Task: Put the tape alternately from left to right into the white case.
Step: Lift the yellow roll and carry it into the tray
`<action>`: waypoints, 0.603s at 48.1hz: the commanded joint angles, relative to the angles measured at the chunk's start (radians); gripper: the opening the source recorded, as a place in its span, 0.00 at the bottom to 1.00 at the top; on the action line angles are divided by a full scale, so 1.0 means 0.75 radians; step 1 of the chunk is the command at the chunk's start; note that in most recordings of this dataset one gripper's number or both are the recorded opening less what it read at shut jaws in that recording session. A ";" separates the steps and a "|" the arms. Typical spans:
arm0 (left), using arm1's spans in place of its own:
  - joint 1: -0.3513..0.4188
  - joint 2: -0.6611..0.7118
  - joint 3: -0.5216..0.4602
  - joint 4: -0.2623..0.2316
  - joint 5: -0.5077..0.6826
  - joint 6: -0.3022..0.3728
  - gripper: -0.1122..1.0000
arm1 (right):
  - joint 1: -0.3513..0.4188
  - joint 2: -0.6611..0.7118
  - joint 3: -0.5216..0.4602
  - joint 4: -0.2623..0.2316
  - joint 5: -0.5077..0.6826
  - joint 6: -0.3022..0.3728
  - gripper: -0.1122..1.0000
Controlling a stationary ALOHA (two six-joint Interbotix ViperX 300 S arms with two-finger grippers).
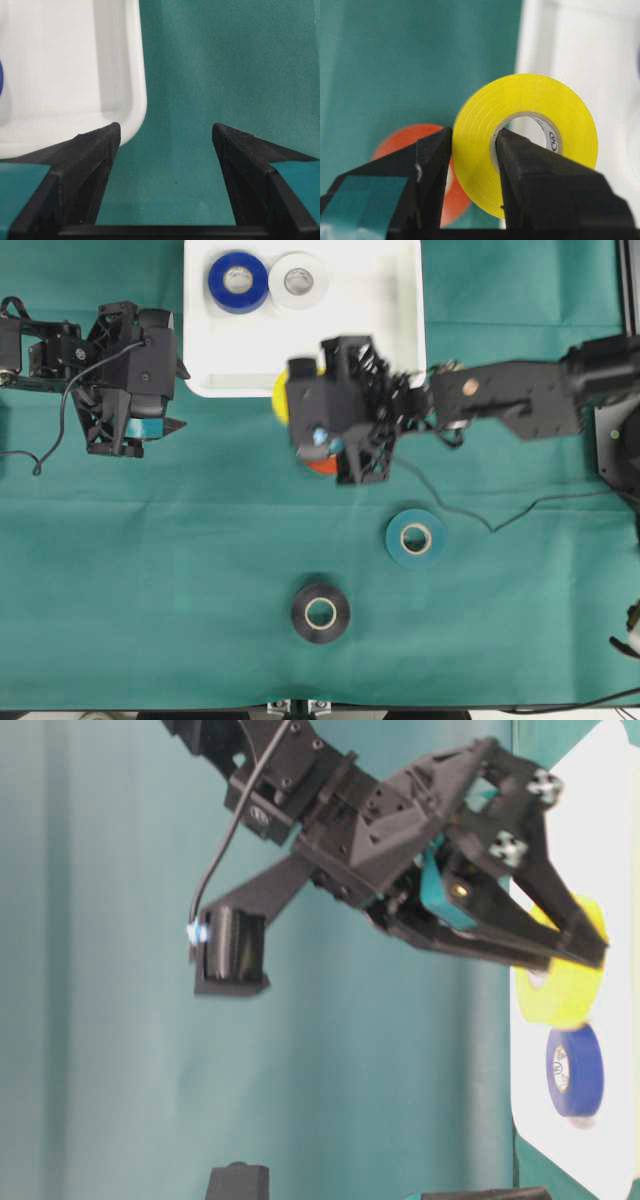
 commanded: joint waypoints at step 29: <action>-0.002 -0.022 -0.014 -0.004 -0.004 -0.002 0.94 | -0.317 -0.080 0.211 -0.004 -0.147 0.008 0.37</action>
